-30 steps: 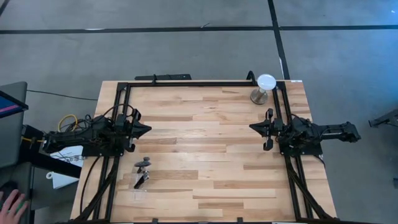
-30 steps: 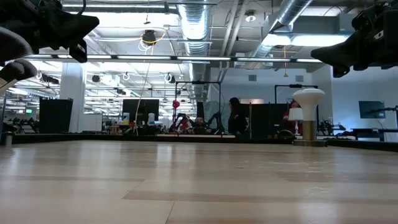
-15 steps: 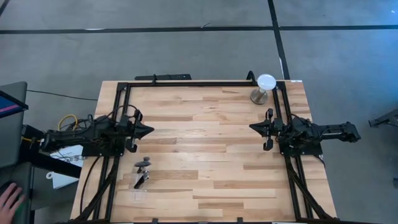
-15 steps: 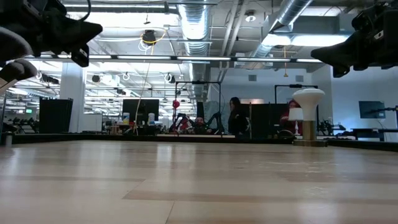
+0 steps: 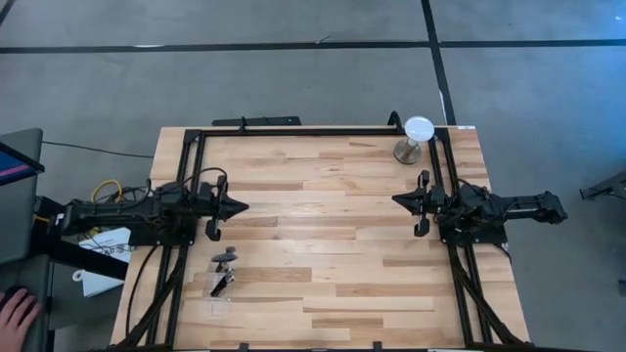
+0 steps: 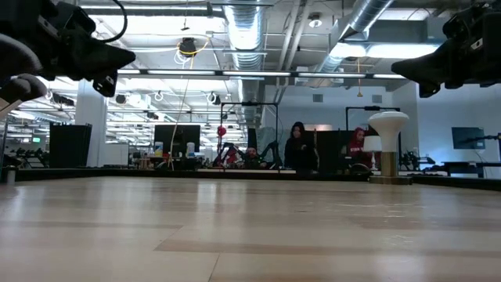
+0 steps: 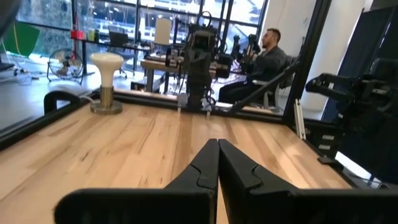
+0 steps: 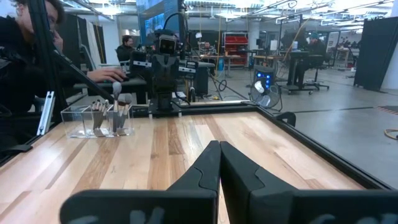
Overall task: Put items in baskets/containers
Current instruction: Return to home position
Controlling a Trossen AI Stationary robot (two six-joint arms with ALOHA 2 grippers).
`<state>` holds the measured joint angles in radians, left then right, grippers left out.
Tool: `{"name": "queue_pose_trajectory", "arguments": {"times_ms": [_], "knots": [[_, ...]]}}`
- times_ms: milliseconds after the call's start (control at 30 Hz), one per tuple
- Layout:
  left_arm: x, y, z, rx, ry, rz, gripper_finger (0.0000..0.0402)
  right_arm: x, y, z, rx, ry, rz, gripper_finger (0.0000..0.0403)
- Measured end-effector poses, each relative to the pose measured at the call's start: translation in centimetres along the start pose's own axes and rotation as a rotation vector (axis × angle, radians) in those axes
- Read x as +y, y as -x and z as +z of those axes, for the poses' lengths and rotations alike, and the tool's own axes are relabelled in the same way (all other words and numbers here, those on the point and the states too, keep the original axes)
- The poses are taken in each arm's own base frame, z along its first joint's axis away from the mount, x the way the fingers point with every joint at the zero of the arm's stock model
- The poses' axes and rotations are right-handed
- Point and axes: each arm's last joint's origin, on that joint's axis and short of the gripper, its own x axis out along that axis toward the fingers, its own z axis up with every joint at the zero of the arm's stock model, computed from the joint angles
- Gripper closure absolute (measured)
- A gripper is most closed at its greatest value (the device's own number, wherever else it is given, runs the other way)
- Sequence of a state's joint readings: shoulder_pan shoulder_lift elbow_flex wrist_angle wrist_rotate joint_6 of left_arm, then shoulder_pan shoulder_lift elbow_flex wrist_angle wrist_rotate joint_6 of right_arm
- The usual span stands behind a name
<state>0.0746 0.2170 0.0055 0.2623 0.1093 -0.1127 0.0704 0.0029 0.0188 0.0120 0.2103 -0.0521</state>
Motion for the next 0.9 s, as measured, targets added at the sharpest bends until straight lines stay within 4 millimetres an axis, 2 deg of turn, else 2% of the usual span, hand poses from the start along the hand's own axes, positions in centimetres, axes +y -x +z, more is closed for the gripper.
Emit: {"name": "queue_pose_trajectory", "arguments": {"times_ms": [900], "knots": [[0.12,-0.45,-0.62,0.065,0.007,0.007,0.0396,0.00,0.00,-0.01,0.000,0.000,0.000,0.0403]]}}
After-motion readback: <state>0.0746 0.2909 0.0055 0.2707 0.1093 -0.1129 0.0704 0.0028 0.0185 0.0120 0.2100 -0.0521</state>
